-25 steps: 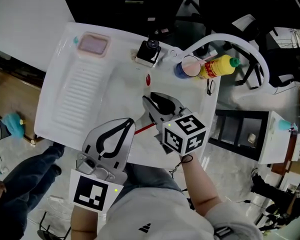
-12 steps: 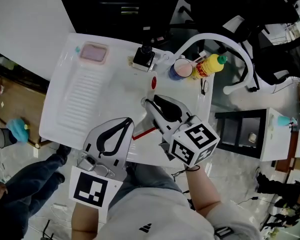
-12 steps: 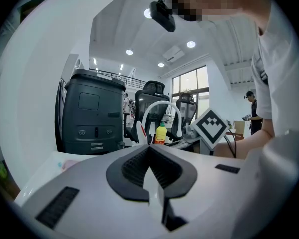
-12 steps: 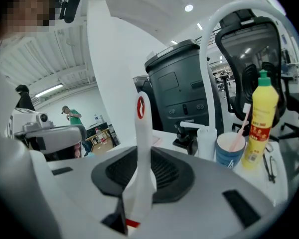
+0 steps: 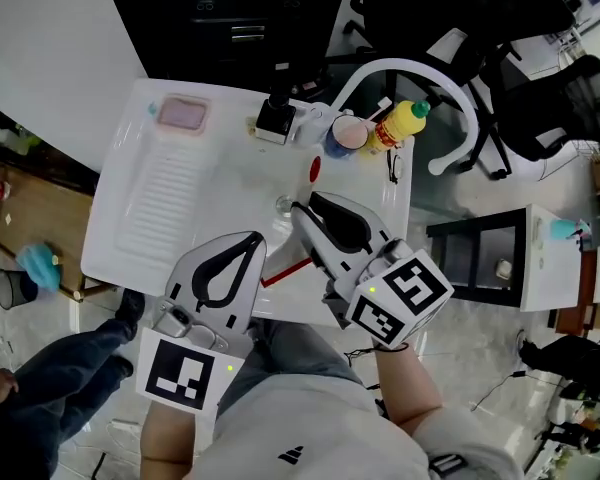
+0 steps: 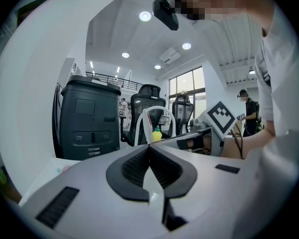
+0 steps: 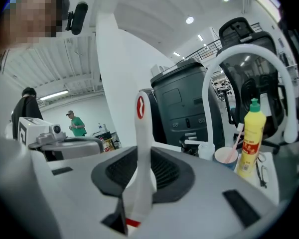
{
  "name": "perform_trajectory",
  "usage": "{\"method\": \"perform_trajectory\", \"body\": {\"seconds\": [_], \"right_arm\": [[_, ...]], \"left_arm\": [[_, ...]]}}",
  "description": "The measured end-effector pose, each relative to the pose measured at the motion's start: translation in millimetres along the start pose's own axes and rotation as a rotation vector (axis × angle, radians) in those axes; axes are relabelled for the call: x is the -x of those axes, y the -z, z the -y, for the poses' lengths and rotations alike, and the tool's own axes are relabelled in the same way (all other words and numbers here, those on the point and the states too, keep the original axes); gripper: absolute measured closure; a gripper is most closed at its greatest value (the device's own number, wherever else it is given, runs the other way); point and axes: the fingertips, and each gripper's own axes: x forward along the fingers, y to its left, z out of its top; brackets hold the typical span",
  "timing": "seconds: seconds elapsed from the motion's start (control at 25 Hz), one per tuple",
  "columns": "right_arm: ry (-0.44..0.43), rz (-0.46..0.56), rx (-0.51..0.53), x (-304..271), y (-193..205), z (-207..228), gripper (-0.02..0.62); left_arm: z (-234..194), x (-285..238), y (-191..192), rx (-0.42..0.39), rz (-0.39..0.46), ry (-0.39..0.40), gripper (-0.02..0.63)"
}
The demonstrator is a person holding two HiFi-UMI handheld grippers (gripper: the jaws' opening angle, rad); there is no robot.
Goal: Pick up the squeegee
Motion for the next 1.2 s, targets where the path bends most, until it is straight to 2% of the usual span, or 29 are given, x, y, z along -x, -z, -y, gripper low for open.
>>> {"method": "perform_trajectory", "body": {"seconds": [0.48,1.2], "right_arm": [[-0.003,0.09,0.037,43.8,-18.8,-30.9,0.503],[-0.005,0.188,0.097,107.0,-21.6,-86.8,0.503]], "left_arm": [[26.2,21.8,-19.3,-0.044,0.034,0.009,0.595],[81.4,71.8,-29.0,-0.11,0.082,0.023,0.594]]}}
